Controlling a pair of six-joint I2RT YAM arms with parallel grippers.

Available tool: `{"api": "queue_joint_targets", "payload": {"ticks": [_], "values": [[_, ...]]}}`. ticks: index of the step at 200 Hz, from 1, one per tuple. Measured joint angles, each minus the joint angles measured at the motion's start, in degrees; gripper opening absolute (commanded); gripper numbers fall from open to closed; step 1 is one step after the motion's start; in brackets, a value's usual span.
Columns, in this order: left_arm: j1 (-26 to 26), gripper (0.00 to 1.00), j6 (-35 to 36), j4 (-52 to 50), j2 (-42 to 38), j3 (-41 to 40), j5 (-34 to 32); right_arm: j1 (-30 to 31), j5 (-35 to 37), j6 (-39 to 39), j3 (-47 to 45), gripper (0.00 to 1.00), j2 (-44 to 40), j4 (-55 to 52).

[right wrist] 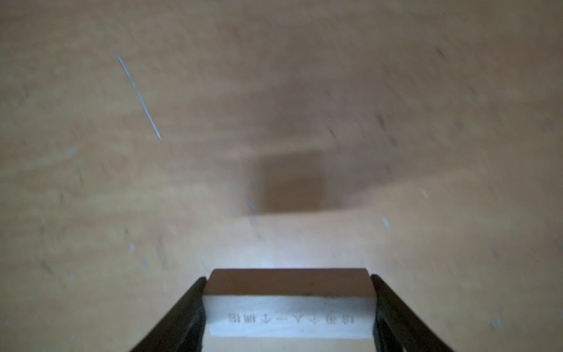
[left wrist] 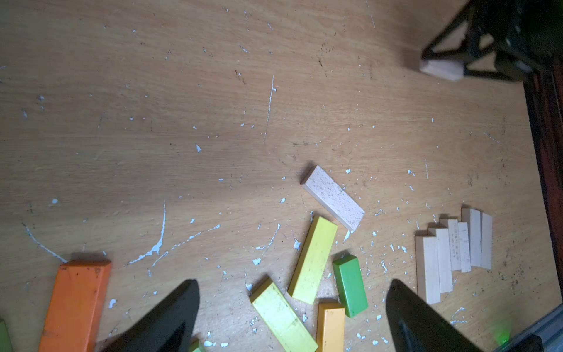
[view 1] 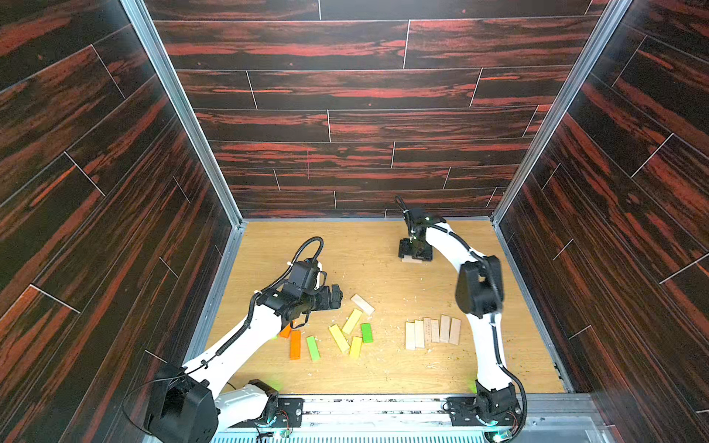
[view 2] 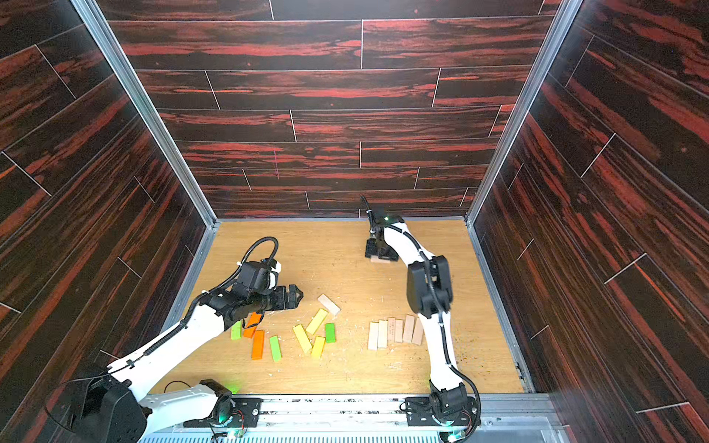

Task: Assemble a giraffe with building blocks
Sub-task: Assemble the building block at the center of the board.

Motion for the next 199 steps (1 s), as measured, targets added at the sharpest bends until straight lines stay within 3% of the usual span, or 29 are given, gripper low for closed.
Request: {"api": "queue_joint_targets", "payload": {"ticks": [33, 69, 103, 127, 179, 199], "values": [[0.0, 0.98, 0.2, 0.0, 0.9, 0.0, 0.0, -0.2, -0.7, -0.8, 8.4, 0.64, 6.5, -3.2], [0.0, 0.98, 0.4, 0.1, 2.0, 0.0, 0.2, -0.3, -1.9, -1.3, 11.8, 0.69, 10.2, -5.3], [0.0, 0.98, 0.5, 0.1, 2.3, 0.0, 0.3, -0.4, -2.6, -1.4, 12.4, 0.82, 10.3, -6.3], [0.0, 0.98, 0.5, 0.1, 2.3, 0.1, 0.3, -0.4, -3.0, -1.2, 12.5, 0.98, 10.3, -6.9], [0.0, 0.98, 0.5, -0.3, 1.6, 0.1, 0.3, -0.1, -2.1, -1.6, 15.4, 0.99, 9.8, -9.6], [0.0, 0.98, 0.4, -0.9, 0.2, 0.1, 0.2, 0.7, -0.6, -1.4, 10.4, 0.99, 5.9, -9.0]]}}
